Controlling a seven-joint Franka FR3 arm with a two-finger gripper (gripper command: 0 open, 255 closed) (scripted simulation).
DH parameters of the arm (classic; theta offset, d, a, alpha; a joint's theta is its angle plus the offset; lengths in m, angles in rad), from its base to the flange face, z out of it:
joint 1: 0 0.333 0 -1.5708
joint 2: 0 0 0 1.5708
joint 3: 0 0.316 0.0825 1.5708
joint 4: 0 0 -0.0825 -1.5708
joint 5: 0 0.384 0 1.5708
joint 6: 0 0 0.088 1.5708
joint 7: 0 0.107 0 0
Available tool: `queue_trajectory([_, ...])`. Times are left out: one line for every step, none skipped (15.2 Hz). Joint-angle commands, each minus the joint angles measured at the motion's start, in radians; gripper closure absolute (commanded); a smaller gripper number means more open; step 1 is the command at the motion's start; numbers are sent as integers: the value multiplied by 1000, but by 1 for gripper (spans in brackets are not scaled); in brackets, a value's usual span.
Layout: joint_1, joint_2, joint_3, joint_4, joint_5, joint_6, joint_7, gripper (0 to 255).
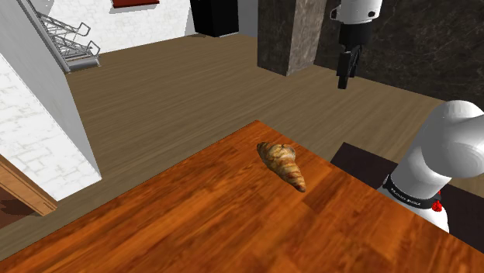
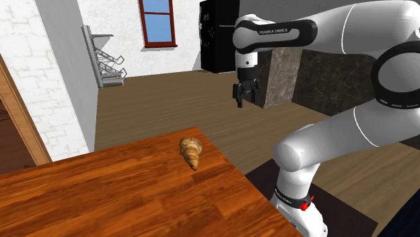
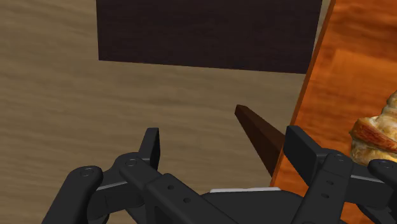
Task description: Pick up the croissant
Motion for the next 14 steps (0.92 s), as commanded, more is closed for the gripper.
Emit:
queue_trajectory([0,0,0,0,0,0,0,0])
queue_trajectory([5,-11,26,-17,18,10,37,0])
queue_trajectory([11,-19,52,-33,37,20,73,0])
queue_trajectory([17,-26,79,-48,55,31,110,0])
queue_trajectory([23,-31,106,-60,75,43,146,0])
queue_trajectory([29,-33,133,-72,94,55,183,0])
queue_trajectory([36,-34,161,-81,113,68,220,0])
queue_trajectory([42,-32,189,-90,132,82,256,0])
queue_trajectory([49,-28,218,-96,151,96,293,0])
queue_trajectory([55,-22,246,-101,170,112,330,0])
queue_trajectory([60,-13,275,-104,188,128,366,0])
queue_trajectory([65,-3,305,-106,205,144,403,0])
queue_trajectory([69,10,334,-105,222,161,439,0])
queue_trajectory([73,26,364,-103,238,179,476,0])
